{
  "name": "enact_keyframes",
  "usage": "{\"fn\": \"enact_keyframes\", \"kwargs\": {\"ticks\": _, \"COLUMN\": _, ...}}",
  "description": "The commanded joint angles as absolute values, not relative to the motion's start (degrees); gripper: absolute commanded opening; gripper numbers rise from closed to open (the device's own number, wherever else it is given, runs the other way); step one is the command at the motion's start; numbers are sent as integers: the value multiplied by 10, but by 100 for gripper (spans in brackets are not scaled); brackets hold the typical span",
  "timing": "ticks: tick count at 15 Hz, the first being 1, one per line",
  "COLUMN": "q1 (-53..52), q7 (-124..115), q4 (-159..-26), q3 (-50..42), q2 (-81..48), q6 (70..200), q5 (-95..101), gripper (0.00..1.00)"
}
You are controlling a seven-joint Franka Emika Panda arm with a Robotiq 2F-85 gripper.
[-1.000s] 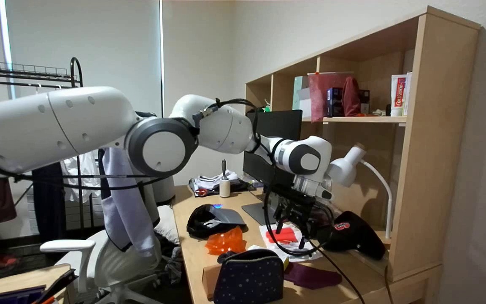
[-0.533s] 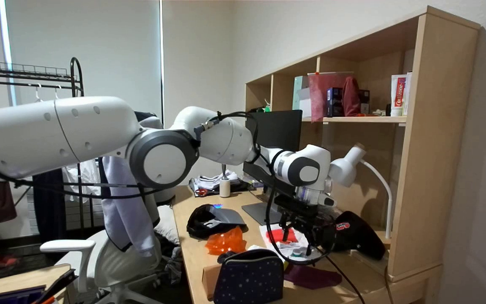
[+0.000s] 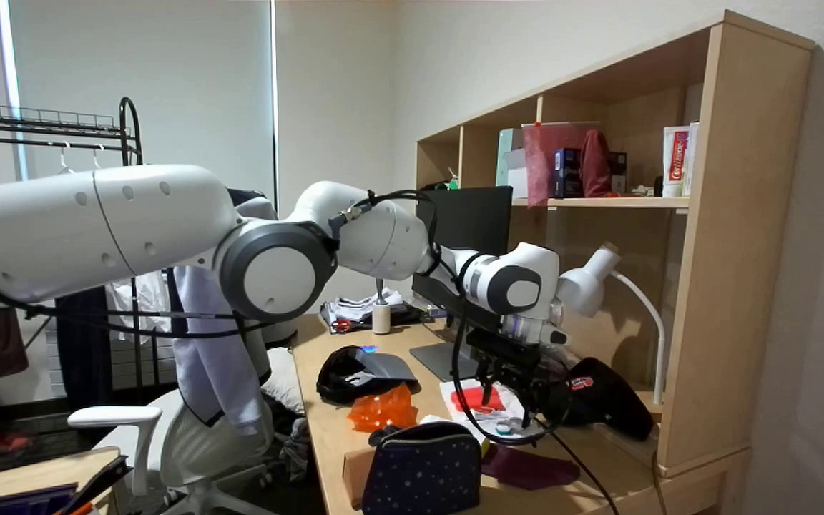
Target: Put the white object in the blue purse
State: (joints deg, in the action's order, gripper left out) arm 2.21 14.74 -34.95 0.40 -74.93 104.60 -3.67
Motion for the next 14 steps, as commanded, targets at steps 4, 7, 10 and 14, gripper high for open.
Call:
{"fn": "enact_keyframes", "kwargs": {"ticks": 4, "q1": 19, "q7": 146, "q4": -339, "q3": -4, "q2": -772, "q6": 1115, "q5": -33, "gripper": 100}}
{"fn": "enact_keyframes", "kwargs": {"ticks": 7, "q1": 18, "q7": 149, "q4": -339, "q3": -4, "q2": -778, "q6": 1108, "q5": -32, "gripper": 100}}
{"fn": "enact_keyframes", "kwargs": {"ticks": 10, "q1": 17, "q7": 157, "q4": -335, "q3": -3, "q2": -787, "q6": 1115, "q5": -31, "gripper": 100}}
{"fn": "enact_keyframes", "kwargs": {"ticks": 14, "q1": 9, "q7": 170, "q4": -330, "q3": -11, "q2": -797, "q6": 1132, "q5": -20, "gripper": 100}}
